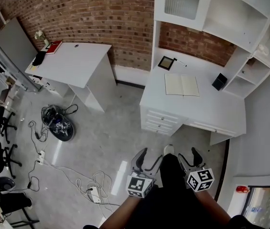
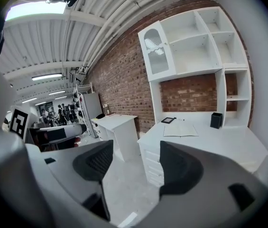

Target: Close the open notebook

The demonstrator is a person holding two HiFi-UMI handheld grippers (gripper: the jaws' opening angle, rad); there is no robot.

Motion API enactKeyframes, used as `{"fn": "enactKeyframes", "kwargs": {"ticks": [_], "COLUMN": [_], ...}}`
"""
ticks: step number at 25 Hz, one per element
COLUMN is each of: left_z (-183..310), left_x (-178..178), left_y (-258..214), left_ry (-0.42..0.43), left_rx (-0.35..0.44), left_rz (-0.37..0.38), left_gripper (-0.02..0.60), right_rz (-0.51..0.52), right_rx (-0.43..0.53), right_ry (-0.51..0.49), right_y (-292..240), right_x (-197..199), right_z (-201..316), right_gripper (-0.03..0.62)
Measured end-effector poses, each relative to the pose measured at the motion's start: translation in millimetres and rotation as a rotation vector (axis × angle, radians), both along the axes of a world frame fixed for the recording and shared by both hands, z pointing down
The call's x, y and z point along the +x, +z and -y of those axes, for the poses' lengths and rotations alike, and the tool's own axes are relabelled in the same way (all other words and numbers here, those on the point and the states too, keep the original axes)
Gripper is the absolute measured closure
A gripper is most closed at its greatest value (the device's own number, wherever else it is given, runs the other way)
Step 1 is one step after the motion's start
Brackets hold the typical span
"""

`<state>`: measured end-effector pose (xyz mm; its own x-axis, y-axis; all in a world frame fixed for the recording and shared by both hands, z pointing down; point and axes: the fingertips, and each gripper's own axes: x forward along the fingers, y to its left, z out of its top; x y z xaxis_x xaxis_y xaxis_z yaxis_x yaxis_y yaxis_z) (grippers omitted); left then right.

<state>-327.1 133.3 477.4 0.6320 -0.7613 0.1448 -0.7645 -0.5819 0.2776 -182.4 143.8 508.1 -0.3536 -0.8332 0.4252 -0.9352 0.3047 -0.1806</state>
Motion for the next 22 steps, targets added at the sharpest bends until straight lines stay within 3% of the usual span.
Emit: {"fn": "enactKeyframes", "kwargs": {"ticks": [10, 17, 22], "left_z": [85.5, 181.3, 240.1], "left_x": [27.9, 80.1, 114.2], "left_y": [13.3, 27.8, 42.2], "left_ry": [-0.02, 0.009, 0.003], "left_rx": [-0.011, -0.04, -0.084], "left_rz": [0.05, 0.078, 0.112], "left_gripper": [0.308, 0.308, 0.308], "right_rz": [0.021, 0.025, 0.022], "right_rx": [0.014, -0.011, -0.063], "right_ry": [-0.045, -0.024, -0.064], "right_y": [17.2, 40.9, 61.5], "right_x": [25.5, 81.2, 112.7], "right_z": [98.3, 184.9, 240.0], "right_gripper": [0.303, 0.303, 0.303]}}
